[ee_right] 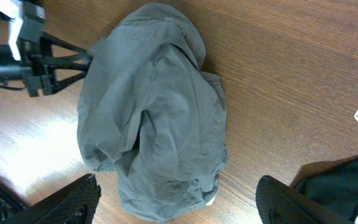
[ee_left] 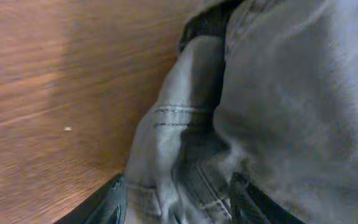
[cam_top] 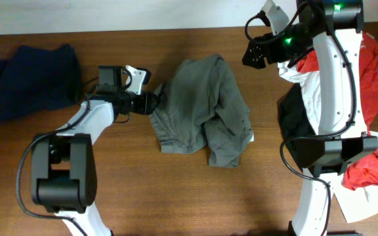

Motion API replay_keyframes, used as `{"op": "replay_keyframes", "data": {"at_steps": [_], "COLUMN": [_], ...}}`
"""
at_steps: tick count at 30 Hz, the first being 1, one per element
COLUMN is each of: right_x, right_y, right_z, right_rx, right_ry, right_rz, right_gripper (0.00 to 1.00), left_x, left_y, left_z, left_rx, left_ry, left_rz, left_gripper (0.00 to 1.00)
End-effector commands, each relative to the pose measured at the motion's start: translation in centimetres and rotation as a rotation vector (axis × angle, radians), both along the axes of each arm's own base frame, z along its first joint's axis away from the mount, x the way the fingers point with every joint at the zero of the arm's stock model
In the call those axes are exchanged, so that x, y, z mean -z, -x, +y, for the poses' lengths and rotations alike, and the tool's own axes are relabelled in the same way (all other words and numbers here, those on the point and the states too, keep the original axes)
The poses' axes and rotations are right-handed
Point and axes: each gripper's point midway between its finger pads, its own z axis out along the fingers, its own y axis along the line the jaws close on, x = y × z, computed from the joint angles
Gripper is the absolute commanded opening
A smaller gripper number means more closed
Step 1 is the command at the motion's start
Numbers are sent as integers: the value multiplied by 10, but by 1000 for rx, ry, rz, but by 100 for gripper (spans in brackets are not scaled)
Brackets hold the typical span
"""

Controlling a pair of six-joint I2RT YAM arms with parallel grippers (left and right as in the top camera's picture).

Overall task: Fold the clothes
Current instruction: 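Lift the grey shorts with the right gripper and drop them mid-table, then grasp the grey shorts with both grippers and lift them up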

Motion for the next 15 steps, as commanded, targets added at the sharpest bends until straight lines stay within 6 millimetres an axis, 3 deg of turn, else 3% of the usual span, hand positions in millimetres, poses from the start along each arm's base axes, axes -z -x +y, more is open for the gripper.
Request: {"op": "replay_keyframes", "data": {"at_steps": [1,6,9,12,15], "right_x": [-16,-16,-16,-16,-16], "right_y": [5,5,5,5,6], "right_z": [0,0,0,0,0], "right_rx": [-14,-14,-16,-16,-16], "right_ry": [10,11,11,11,12], "right_rz": [-50,-50,-50,-50,-46], "right_gripper": [85,85,85,85,84], "left_x": [2,-7,-16,-38,-82], "left_y": [-2,-13,-24,-38,-52], "left_z": [-12,-23,-20,-15,-9], "left_rx": [35,52,-9,-44,-55], "left_ry": [17,25,51,70,73], "left_rz": [-10,-80,-96,-119,-167], "left_gripper": [44,2,1,1,1]}}
